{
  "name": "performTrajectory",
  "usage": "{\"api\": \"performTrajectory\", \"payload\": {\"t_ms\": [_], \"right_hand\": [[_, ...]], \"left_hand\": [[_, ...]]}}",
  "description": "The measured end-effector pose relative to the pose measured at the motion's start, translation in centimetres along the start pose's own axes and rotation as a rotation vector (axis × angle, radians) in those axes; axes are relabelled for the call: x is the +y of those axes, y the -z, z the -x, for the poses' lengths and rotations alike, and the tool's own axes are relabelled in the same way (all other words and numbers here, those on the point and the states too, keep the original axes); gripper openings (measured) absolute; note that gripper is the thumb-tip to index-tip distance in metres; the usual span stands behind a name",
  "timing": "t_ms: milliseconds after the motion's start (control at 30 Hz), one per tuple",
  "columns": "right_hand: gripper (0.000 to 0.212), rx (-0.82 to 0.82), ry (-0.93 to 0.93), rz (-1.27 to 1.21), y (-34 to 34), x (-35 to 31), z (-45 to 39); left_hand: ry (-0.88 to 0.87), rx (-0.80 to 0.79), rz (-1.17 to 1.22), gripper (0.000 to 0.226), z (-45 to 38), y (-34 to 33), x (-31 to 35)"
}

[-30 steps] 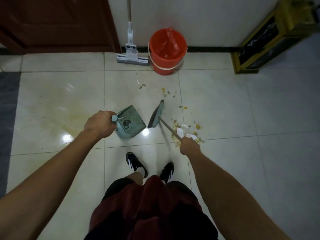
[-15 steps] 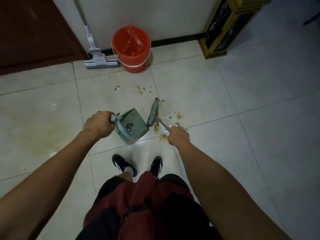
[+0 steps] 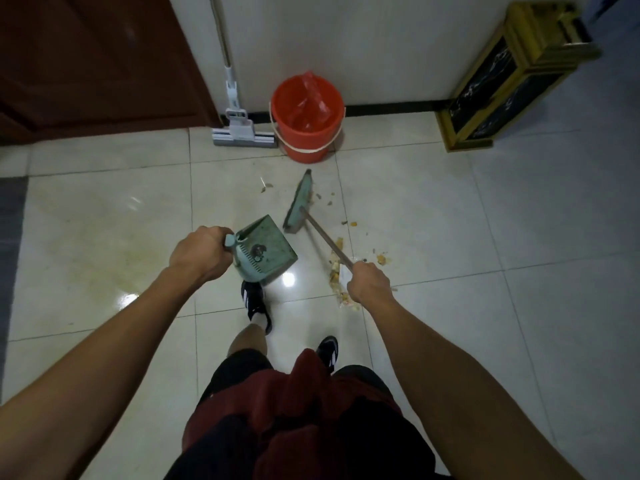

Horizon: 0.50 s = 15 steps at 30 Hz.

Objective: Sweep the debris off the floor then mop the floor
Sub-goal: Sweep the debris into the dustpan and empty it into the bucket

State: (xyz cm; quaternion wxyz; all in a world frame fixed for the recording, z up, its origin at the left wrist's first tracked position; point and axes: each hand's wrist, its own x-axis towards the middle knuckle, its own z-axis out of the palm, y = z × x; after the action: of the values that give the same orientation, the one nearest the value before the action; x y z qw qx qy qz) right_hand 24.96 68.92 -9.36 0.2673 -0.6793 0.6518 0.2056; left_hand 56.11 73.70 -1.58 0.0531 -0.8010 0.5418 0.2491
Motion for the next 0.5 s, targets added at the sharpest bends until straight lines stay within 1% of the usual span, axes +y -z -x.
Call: {"api": "performTrajectory", "payload": {"t_ms": [100,267,400,500], "right_hand": [[0.029,-0.01,0.03,0.015,1.5,-4.8,-2.5],[0.024,-0.028,0.09,0.032,3.9,-13.7,-7.5],[0.024,-0.046,0.132,0.022,5.4,-20.7,-11.6],[0.025,-0.076,0.145,0.017,6.0,-25.2,-14.2]], "left_hand": [[0.04,0.001,0.049,0.014,-2.6,2.0,-3.6],[0.104,-0.015,0.105,0.014,-7.6,5.7,-9.3],[0.111,-0.015,0.108,0.012,-11.2,7.9,-13.6],[0.12,-0.018,0.126,0.015,-13.6,9.6,-16.1]]}}
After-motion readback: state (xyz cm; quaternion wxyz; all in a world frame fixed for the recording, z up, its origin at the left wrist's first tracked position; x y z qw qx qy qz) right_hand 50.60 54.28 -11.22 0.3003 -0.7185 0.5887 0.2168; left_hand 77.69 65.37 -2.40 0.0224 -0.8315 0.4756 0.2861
